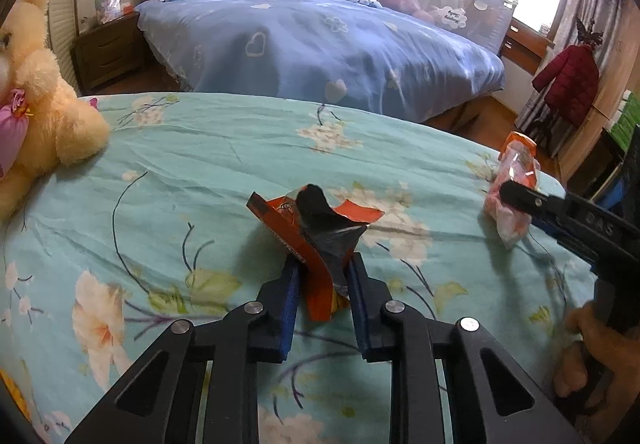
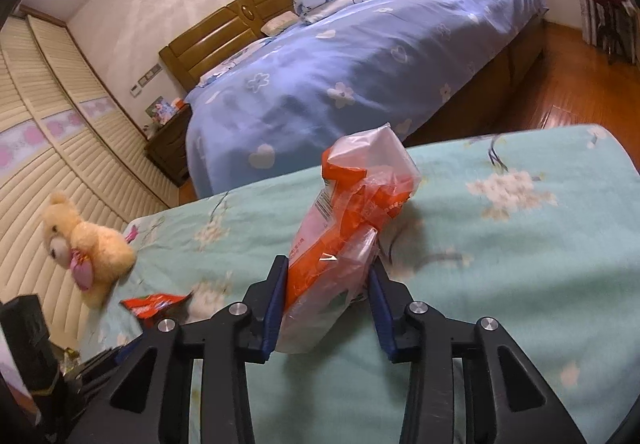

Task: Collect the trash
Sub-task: 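Carry the red wrapper and orange-white bag with both tools over the bin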

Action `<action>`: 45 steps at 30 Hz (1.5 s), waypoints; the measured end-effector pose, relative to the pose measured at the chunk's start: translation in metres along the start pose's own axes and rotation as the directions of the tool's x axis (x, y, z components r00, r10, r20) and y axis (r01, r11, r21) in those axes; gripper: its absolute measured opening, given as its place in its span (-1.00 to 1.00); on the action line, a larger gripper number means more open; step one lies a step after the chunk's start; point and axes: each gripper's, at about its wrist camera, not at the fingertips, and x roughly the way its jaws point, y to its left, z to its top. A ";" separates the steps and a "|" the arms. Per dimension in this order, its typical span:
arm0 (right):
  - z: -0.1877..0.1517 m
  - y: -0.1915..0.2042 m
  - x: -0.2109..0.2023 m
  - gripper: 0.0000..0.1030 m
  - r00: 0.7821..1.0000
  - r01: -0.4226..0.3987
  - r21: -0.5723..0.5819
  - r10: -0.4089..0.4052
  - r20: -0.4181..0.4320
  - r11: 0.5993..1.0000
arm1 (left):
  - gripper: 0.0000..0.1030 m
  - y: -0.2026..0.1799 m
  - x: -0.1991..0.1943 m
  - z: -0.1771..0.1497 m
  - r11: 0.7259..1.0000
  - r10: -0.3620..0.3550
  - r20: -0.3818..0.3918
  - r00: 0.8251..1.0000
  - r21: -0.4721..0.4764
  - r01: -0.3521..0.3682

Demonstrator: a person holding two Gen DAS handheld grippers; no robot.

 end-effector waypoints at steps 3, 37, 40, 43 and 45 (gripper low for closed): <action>-0.016 0.000 -0.019 -0.24 1.000 -0.026 0.002 0.026 -0.001 1.000 | -0.58 -0.008 -0.011 -0.007 1.000 -0.013 0.002 1.000 0.010 0.013; -0.123 -0.007 -0.161 -0.24 0.995 -0.013 0.003 0.012 0.099 1.000 | -0.59 -0.087 -0.112 -0.099 0.979 -0.126 -0.021 0.992 0.157 0.128; -0.127 -0.008 -0.167 -0.24 0.994 -0.012 0.006 0.012 0.107 1.000 | -0.59 -0.093 -0.117 -0.101 0.977 -0.132 -0.018 0.991 0.168 0.133; -0.130 -0.008 -0.172 -0.24 0.994 -0.006 0.000 0.006 0.111 1.000 | -0.59 -0.097 -0.121 -0.103 0.974 -0.136 -0.015 0.991 0.180 0.137; -0.132 -0.009 -0.175 -0.24 0.993 -0.003 0.001 0.003 0.115 1.000 | -0.59 -0.099 -0.123 -0.104 0.973 -0.139 -0.014 0.990 0.187 0.139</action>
